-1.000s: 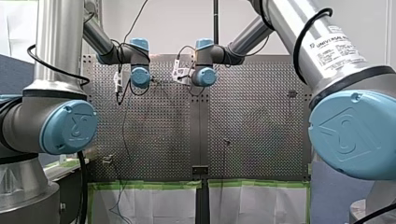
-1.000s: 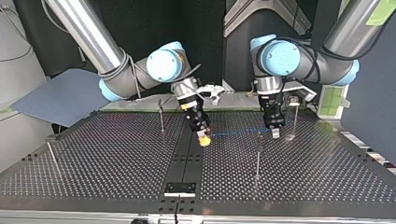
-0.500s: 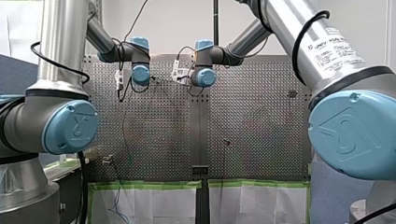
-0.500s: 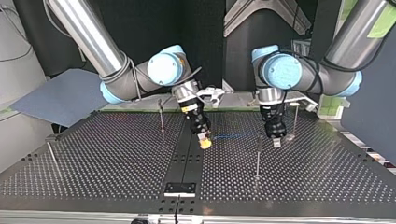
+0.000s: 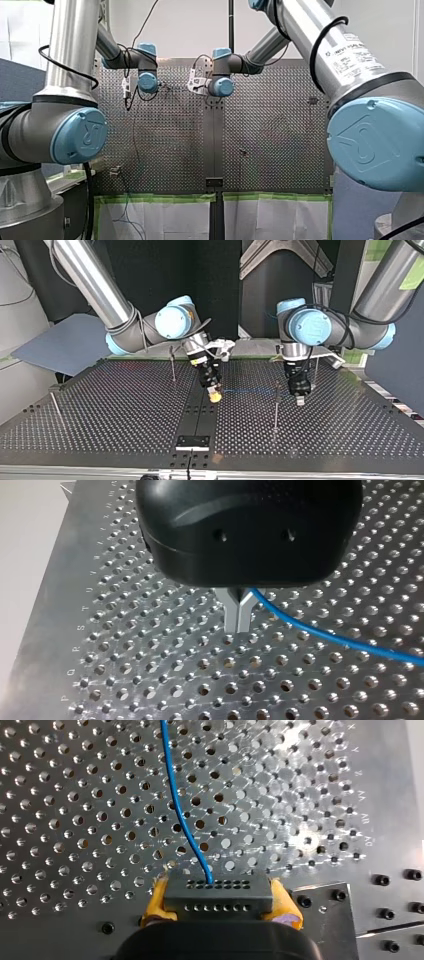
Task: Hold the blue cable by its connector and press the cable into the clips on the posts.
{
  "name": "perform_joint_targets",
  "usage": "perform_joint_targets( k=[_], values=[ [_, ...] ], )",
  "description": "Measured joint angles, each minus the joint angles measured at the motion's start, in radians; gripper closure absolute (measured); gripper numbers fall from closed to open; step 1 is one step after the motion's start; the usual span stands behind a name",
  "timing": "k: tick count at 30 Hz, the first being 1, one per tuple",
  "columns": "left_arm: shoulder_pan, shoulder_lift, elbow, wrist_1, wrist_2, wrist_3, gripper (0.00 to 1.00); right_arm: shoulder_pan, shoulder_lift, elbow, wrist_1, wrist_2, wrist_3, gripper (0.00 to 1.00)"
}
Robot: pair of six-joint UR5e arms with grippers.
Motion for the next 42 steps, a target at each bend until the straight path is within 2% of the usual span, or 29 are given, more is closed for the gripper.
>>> perform_joint_targets(
  k=[5,12,21,30,36,37,38,39,40,41,42],
  values=[
    [0.02,-0.004,0.007,0.003,0.041,-0.015,1.0,-0.013,0.007,-0.007,-0.001,-0.01,-0.003,1.0],
    [0.045,-0.047,0.024,0.005,0.087,-0.021,1.0,-0.025,0.008,-0.008,-0.002,-0.014,-0.016,1.0],
    [0.062,-0.056,0.043,0.007,0.107,-0.033,1.0,-0.039,0.008,-0.008,-0.008,-0.015,-0.02,1.0],
    [0.07,-0.056,0.043,0.009,0.122,-0.041,1.0,-0.06,0.009,-0.013,-0.025,-0.034,-0.014,1.0],
    [0.072,-0.056,0.044,0.008,0.12,-0.051,1.0,-0.069,0.009,-0.016,-0.023,-0.042,-0.018,1.0],
    [0.074,-0.056,0.044,0.009,0.115,-0.057,0.92,-0.07,0.009,-0.016,-0.022,-0.042,-0.019,1.0],
    [0.075,-0.056,0.044,0.01,0.11,-0.062,0.77,-0.071,0.009,-0.016,-0.022,-0.042,-0.02,1.0],
    [0.076,-0.055,0.044,0.012,0.101,-0.067,0.77,-0.071,0.009,-0.016,-0.022,-0.042,-0.02,1.0],
    [0.077,-0.055,0.044,0.013,0.095,-0.07,0.61,-0.072,0.009,-0.016,-0.022,-0.042,-0.02,1.0],
    [0.078,-0.056,0.044,0.014,0.088,-0.071,0.37,-0.073,0.009,-0.016,-0.022,-0.042,-0.021,1.0],
    [0.078,-0.055,0.044,0.014,0.079,-0.069,0.37,-0.075,0.01,-0.016,-0.022,-0.042,-0.022,1.0]
  ],
)
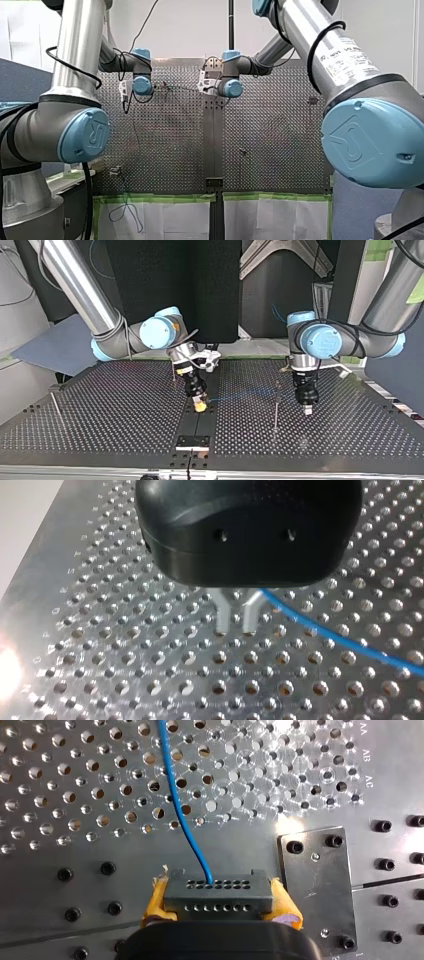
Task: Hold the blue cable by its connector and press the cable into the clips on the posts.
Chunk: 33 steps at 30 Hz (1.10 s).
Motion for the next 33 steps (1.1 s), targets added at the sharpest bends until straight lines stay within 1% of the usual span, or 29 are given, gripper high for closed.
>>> perform_joint_targets(
  k=[1,2,3,4,8,11,14,20,23,29,31,33],
  values=[
    [0.0,0.0,0.0,0.0,-0.005,0.003,0.23,-0.001,0.0,0.0,0.0,0.0,-0.001,1.0],
    [0.001,0.0,0.0,0.0,-0.011,0.005,0.07,-0.004,0.0,0.0,0.001,0.0,-0.003,1.0],
    [0.001,0.0,0.0,-0.001,-0.017,0.008,0.07,-0.005,0.0,0.0,0.001,0.0,-0.005,1.0],
    [0.0,0.0,0.0,-0.002,-0.023,0.01,0.0,-0.007,0.0,0.0,0.001,0.0,-0.006,1.0],
    [-0.004,0.001,0.0,-0.022,-0.051,0.018,0.0,-0.013,0.0,0.0,0.001,0.001,-0.01,1.0],
    [-0.008,0.001,0.0,-0.046,-0.074,0.034,0.0,-0.016,0.0,0.0,0.002,0.001,-0.013,1.0],
    [-0.013,0.001,0.0,-0.073,-0.075,0.04,0.0,-0.019,0.0,0.0,0.002,0.0,-0.015,1.0],
    [-0.015,0.02,0.0,-0.129,-0.03,0.0,0.0,-0.024,0.001,0.0,0.005,-0.001,-0.016,1.0],
    [-0.029,0.042,-0.001,-0.156,-0.007,-0.027,0.0,-0.025,0.001,0.0,0.014,0.0,-0.016,1.0],
    [-0.077,0.092,-0.002,-0.208,-0.015,-0.079,0.0,-0.022,0.001,0.001,0.031,0.001,-0.019,1.0],
    [-0.095,0.105,-0.009,-0.229,-0.018,-0.099,0.0,-0.021,0.001,0.001,0.033,0.001,-0.019,1.0],
    [-0.103,0.111,-0.023,-0.249,-0.02,-0.119,0.0,-0.02,0.001,0.001,0.034,0.0,-0.019,1.0]
  ],
)
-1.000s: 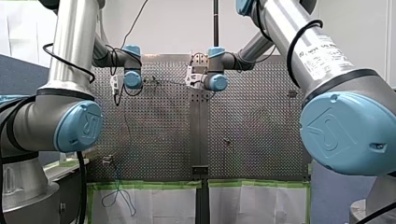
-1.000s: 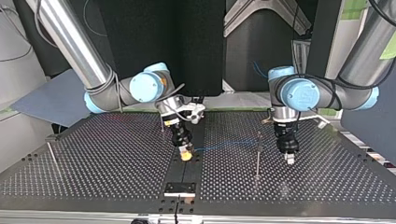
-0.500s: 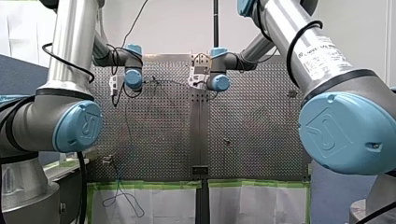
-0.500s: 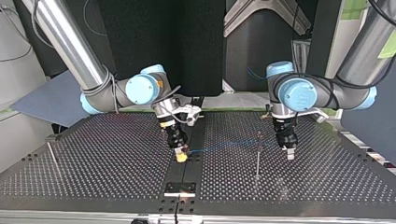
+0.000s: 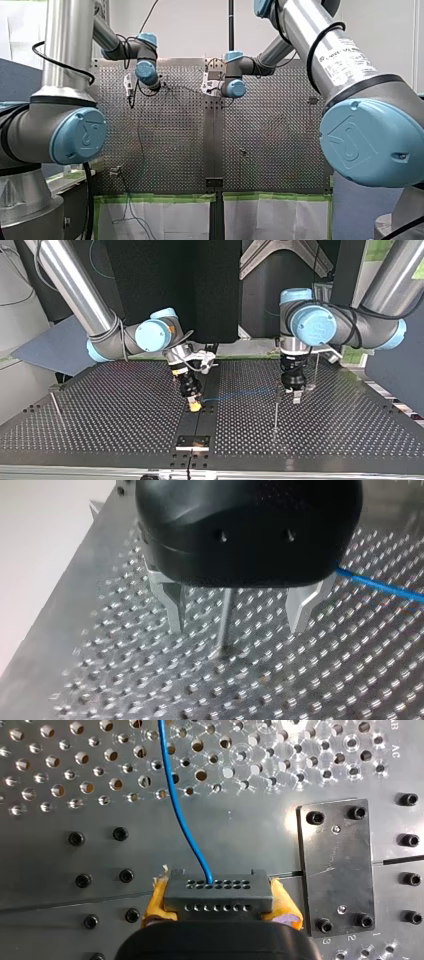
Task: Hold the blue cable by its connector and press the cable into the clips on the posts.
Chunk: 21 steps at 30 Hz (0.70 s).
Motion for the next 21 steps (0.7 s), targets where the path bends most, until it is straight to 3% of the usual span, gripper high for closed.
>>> perform_joint_targets(
  k=[7,13,21],
  values=[
    [-0.016,0.006,-0.064,-0.016,-0.013,-0.068,0.0,0.004,0.0,0.0,0.003,0.001,0.0,1.0],
    [-0.025,0.017,-0.098,-0.017,-0.053,-0.124,0.0,0.003,0.0,0.0,0.0,0.001,0.002,1.0],
    [-0.04,0.08,-0.111,-0.013,-0.073,-0.14,0.0,-0.002,0.0,0.0,0.001,0.002,0.001,1.0]
  ],
)
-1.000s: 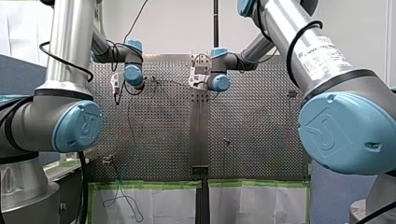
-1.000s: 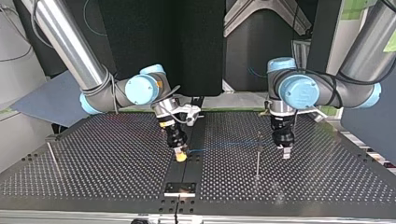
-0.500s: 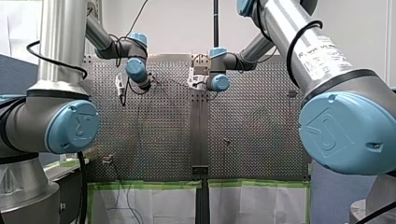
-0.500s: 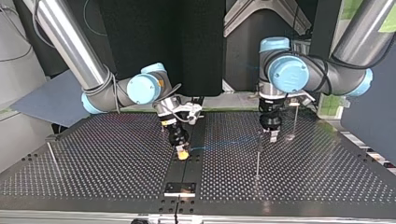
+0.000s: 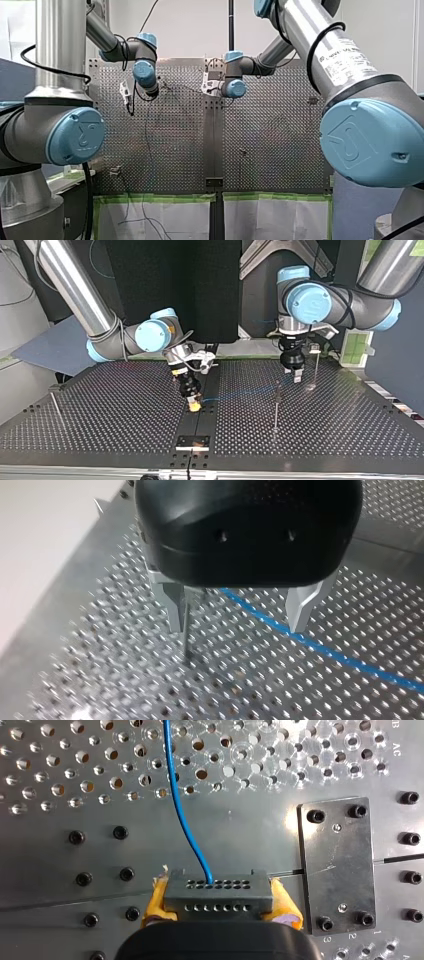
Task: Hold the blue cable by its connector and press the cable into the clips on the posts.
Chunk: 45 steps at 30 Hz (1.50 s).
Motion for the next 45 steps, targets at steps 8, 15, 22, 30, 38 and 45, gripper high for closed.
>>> perform_joint_targets(
  k=[8,15,22,30,38,45],
  values=[
    [-0.02,0.027,0.0,0.011,0.017,0.014,0.0,-0.008,0.001,0.0,0.001,0.008,-0.001,1.0],
    [-0.046,0.031,0.0,0.037,0.062,0.033,0.0,-0.015,0.002,0.0,0.0,0.016,-0.002,1.0],
    [-0.057,0.031,0.0,0.044,0.07,0.043,0.0,-0.023,0.004,0.0,0.0,0.018,-0.001,1.0],
    [-0.062,0.031,0.0,0.045,0.068,0.053,0.0,-0.026,0.009,0.0,-0.001,0.019,-0.001,1.0],
    [-0.062,0.031,0.0,0.06,0.068,0.111,0.0,-0.027,0.009,0.0,-0.001,0.017,-0.002,1.0],
    [-0.059,0.031,0.0,0.052,0.039,0.178,0.0,-0.029,0.011,0.0,-0.003,0.02,0.002,1.0]
  ],
)
